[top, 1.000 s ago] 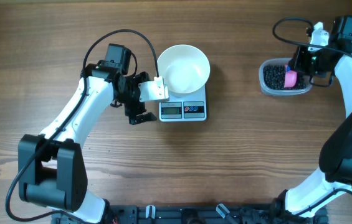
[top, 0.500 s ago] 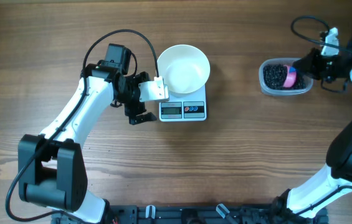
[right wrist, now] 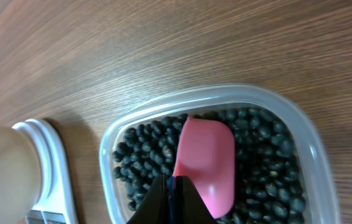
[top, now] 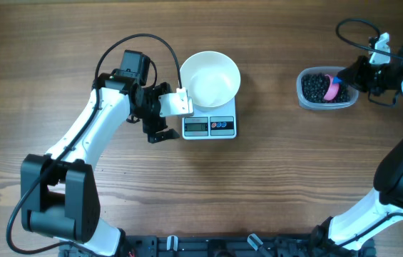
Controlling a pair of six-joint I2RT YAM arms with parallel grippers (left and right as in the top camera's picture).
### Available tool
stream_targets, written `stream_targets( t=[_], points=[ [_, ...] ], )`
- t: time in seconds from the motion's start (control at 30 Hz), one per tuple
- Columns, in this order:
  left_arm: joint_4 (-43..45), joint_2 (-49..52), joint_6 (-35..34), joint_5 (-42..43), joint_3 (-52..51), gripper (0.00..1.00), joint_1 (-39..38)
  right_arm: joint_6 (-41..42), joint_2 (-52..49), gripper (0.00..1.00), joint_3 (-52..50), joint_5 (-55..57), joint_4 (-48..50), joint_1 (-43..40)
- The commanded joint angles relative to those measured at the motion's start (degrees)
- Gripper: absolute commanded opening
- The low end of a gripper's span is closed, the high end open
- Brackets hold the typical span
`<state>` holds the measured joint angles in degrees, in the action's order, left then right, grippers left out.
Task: Scoop item into bowl and weigh 150g on scale
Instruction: 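Drag the pink scoop through the beans to fill it, right gripper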
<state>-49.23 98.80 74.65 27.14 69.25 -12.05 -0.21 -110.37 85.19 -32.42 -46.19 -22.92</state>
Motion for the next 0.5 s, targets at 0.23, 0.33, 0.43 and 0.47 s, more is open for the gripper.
stream_targets(
  t=[0.23,0.33,0.43,0.47],
  points=[
    [0.0,-0.4,-0.5,1.3,-0.4,1.00,0.0,0.4,-1.9,0.04,-1.7,4.9,-1.0,1.2],
    [0.0,-0.4,-0.5,1.3,-0.4,1.00,0.0,0.2,-1.9,0.04,-1.7,-5.9,-0.7,1.2],
    [0.0,-0.4,-0.5,1.3,-0.4,1.00,0.0,0.2,-1.9,0.04,-1.7,-9.6,-0.7,1.2],
    [0.0,-0.4,-0.5,1.3,-0.4,1.00,0.0,0.2,-1.9,0.04,-1.7,-9.6,-0.7,1.2]
  ],
)
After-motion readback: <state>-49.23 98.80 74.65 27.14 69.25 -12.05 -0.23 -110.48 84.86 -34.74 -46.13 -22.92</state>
